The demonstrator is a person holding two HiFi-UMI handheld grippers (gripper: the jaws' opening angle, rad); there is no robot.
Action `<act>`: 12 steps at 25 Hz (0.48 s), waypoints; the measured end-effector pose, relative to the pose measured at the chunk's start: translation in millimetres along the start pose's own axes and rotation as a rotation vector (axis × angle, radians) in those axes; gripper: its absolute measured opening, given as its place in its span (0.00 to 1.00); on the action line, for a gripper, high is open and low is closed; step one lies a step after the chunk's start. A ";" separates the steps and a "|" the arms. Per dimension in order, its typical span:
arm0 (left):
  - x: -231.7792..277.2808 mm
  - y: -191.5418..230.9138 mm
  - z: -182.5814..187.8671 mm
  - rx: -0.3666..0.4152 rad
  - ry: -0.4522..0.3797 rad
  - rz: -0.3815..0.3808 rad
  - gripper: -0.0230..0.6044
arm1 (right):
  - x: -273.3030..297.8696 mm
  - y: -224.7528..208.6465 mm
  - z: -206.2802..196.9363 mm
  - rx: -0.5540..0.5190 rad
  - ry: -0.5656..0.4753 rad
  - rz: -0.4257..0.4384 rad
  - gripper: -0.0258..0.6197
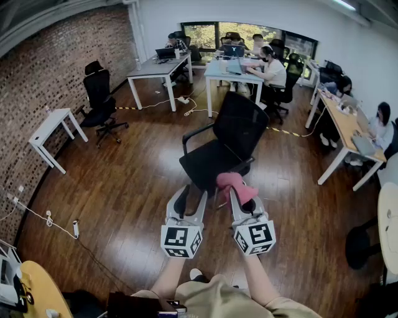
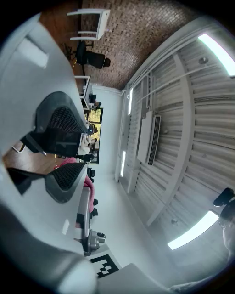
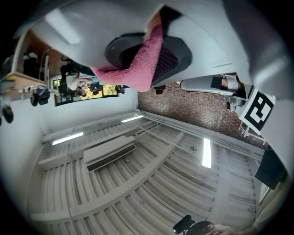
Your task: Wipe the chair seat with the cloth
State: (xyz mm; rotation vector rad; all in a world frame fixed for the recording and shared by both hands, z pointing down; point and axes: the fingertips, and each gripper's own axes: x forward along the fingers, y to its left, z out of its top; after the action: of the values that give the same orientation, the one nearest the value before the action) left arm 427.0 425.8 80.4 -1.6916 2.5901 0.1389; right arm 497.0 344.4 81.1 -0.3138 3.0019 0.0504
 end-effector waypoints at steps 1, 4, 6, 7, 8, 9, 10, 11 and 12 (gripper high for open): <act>-8.5 23.1 0.3 0.000 0.004 0.018 0.32 | 15.8 21.8 -3.0 0.002 0.006 0.027 0.07; -31.9 90.0 2.7 0.011 0.004 0.085 0.32 | 63.8 83.5 -11.3 0.010 0.015 0.110 0.07; -44.6 129.4 2.3 0.014 0.004 0.143 0.32 | 94.1 118.6 -18.1 0.029 0.026 0.176 0.07; -51.0 146.8 1.1 0.011 0.005 0.174 0.32 | 107.1 134.4 -21.6 0.034 0.033 0.211 0.07; -57.7 163.3 -0.2 0.007 0.005 0.206 0.32 | 118.8 149.2 -24.8 0.035 0.038 0.245 0.07; -64.4 179.1 -1.2 0.004 0.004 0.240 0.32 | 129.5 163.0 -27.4 0.034 0.041 0.278 0.07; -70.9 194.3 -1.6 0.000 0.002 0.275 0.32 | 139.7 175.8 -29.6 0.035 0.043 0.312 0.07; -77.0 208.7 -1.8 -0.005 -0.001 0.311 0.32 | 149.4 187.5 -31.1 0.036 0.045 0.346 0.07; -82.9 222.3 -1.8 -0.009 -0.004 0.347 0.32 | 159.1 198.2 -32.4 0.039 0.047 0.380 0.07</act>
State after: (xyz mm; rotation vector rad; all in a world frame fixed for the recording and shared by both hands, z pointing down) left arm 256.9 590.0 100.6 -1.2252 2.8586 0.1640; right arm 297.5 504.4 97.4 0.2650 3.0578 0.0190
